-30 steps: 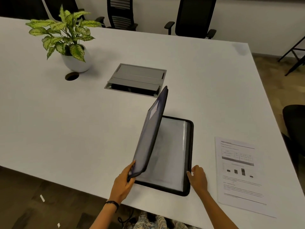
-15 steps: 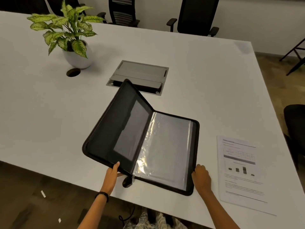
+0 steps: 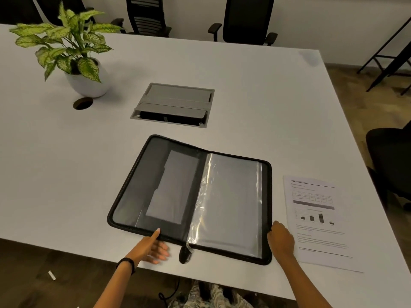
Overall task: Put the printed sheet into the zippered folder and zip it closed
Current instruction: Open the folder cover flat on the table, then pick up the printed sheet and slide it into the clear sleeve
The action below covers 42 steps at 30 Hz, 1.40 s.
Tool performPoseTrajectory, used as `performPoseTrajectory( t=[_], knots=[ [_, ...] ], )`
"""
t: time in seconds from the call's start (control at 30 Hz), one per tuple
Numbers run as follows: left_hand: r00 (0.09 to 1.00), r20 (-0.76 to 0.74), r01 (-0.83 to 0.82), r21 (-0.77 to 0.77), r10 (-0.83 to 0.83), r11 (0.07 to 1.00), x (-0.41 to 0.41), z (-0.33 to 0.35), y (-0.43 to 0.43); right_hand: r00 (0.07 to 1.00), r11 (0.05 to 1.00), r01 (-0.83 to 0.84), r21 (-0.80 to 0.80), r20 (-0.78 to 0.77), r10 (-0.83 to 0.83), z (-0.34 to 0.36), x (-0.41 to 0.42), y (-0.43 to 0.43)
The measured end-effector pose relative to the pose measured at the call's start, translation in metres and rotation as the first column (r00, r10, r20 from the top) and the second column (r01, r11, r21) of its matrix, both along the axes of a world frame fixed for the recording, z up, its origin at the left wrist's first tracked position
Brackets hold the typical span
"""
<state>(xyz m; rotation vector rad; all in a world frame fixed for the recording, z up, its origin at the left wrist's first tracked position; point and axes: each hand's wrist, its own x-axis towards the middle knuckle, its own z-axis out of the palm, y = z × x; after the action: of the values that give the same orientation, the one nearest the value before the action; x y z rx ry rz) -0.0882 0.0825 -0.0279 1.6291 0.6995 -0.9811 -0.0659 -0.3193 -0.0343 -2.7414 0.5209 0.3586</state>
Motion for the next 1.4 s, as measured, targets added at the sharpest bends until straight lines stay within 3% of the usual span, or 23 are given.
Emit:
performPoseTrajectory(
  t=[0.17, 0.3, 0.37, 0.6, 0.77, 0.9, 1.07, 1.27, 1.4],
  knots=[
    [0.956, -0.114, 0.276, 0.034, -0.270, 0.961, 0.011, 0.010, -0.011, 0.998, 0.999, 0.031, 0.030, 0.058, -0.032, -0.003, -0.007, -0.018],
    [0.884, -0.135, 0.458, 0.059, -0.447, 0.887, 0.032, 0.026, -0.029, 0.984, 0.977, 0.045, 0.206, 0.160, -0.079, 0.000, -0.013, -0.026],
    [0.870, -0.054, 0.494, 0.068, -0.491, 0.867, 0.043, 0.036, -0.044, 0.955, 0.943, 0.084, 0.321, 0.245, -0.169, 0.006, -0.017, -0.032],
    [0.837, 0.375, 0.428, 0.001, -0.398, 0.904, 0.072, 0.052, -0.149, 0.893, 0.902, 0.161, 0.400, 0.331, -0.305, 0.008, -0.028, -0.080],
    [0.768, 0.429, 0.556, -0.076, -0.476, 0.828, 0.077, 0.049, -0.240, 0.838, 0.875, 0.308, 0.372, 0.330, -0.435, 0.008, -0.044, -0.120],
    [0.706, 0.437, 0.652, -0.096, -0.557, 0.752, 0.081, 0.043, -0.304, 0.854, 0.866, 0.413, 0.282, 0.209, -0.476, 0.006, -0.058, -0.154],
    [0.793, 0.428, 0.525, -0.121, -0.433, 0.842, 0.083, 0.031, -0.356, 0.923, 0.909, 0.375, 0.180, 0.025, -0.385, -0.002, -0.079, -0.177],
    [0.859, 0.430, 0.333, -0.061, -0.276, 0.941, 0.085, 0.011, -0.387, 0.933, 0.921, 0.356, 0.157, 0.001, -0.360, -0.002, -0.084, -0.178],
    [0.847, 0.502, 0.234, -0.060, -0.173, 0.970, 0.088, 0.002, -0.402, 0.925, 0.911, 0.374, 0.172, -0.007, -0.379, 0.002, -0.081, -0.179]
  ],
)
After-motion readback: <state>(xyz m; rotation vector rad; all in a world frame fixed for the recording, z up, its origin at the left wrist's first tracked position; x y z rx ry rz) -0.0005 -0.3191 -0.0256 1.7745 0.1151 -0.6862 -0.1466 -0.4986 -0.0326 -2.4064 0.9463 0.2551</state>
